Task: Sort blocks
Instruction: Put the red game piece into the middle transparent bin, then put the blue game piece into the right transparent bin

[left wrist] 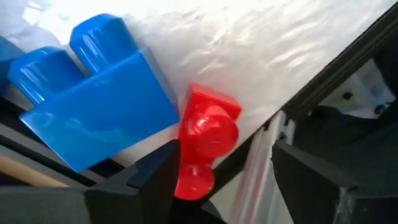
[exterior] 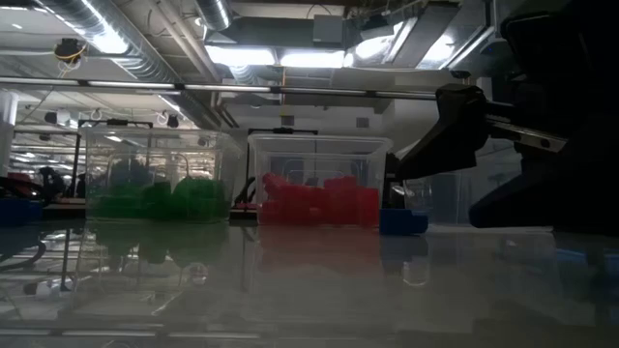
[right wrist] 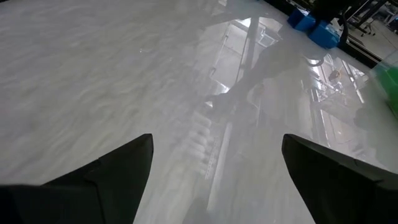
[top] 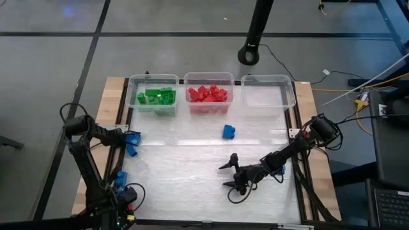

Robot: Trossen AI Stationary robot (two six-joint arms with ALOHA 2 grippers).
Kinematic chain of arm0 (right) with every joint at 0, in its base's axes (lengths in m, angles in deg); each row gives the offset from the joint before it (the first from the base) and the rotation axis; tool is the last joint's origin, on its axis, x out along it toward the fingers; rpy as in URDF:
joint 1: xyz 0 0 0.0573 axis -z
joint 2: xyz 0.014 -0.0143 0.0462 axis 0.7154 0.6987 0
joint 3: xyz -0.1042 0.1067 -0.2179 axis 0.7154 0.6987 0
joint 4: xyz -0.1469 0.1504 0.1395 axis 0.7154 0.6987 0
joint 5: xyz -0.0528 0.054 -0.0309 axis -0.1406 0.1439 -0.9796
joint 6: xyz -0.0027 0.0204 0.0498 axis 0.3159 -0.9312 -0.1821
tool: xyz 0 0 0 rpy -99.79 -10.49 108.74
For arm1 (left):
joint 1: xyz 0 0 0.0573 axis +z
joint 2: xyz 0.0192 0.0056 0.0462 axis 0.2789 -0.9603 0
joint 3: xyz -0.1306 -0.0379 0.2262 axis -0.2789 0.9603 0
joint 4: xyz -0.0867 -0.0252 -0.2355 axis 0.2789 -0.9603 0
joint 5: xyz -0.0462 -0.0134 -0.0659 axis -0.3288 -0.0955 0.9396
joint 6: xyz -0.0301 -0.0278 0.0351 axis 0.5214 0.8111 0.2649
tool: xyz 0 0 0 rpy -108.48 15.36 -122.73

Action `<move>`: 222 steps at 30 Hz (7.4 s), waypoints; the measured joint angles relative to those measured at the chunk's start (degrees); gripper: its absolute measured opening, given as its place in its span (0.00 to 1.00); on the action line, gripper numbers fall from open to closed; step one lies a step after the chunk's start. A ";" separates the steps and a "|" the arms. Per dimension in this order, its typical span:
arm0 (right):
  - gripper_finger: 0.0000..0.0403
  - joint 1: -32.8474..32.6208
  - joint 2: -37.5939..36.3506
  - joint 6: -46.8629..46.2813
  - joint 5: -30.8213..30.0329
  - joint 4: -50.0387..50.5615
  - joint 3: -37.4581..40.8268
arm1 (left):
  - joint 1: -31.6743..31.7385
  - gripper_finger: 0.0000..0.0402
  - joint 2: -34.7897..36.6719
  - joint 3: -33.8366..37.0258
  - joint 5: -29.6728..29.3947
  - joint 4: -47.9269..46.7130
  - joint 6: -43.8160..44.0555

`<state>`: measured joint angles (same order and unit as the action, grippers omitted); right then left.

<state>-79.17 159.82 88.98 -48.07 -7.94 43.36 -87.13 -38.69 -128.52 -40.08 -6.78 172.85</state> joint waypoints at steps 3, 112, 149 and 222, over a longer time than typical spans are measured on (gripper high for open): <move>0.88 0.00 0.00 0.00 -0.03 0.01 -0.02 | -0.21 0.59 -0.89 0.59 0.55 0.52 -1.24; 0.88 16.76 -26.23 7.26 1.50 25.93 -0.02 | 59.78 0.59 39.10 46.64 -21.97 76.91 -98.12; 0.99 31.51 -19.59 -4.96 3.19 45.49 -6.80 | 56.63 0.59 38.67 51.08 -25.19 80.60 -97.00; 0.77 54.23 -56.17 0.00 -4.05 76.99 -14.01 | 56.72 0.59 38.65 51.08 -25.23 81.73 -94.95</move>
<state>-24.94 103.65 88.98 -52.11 69.05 29.35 -30.41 -0.04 -77.44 -65.31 74.95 77.90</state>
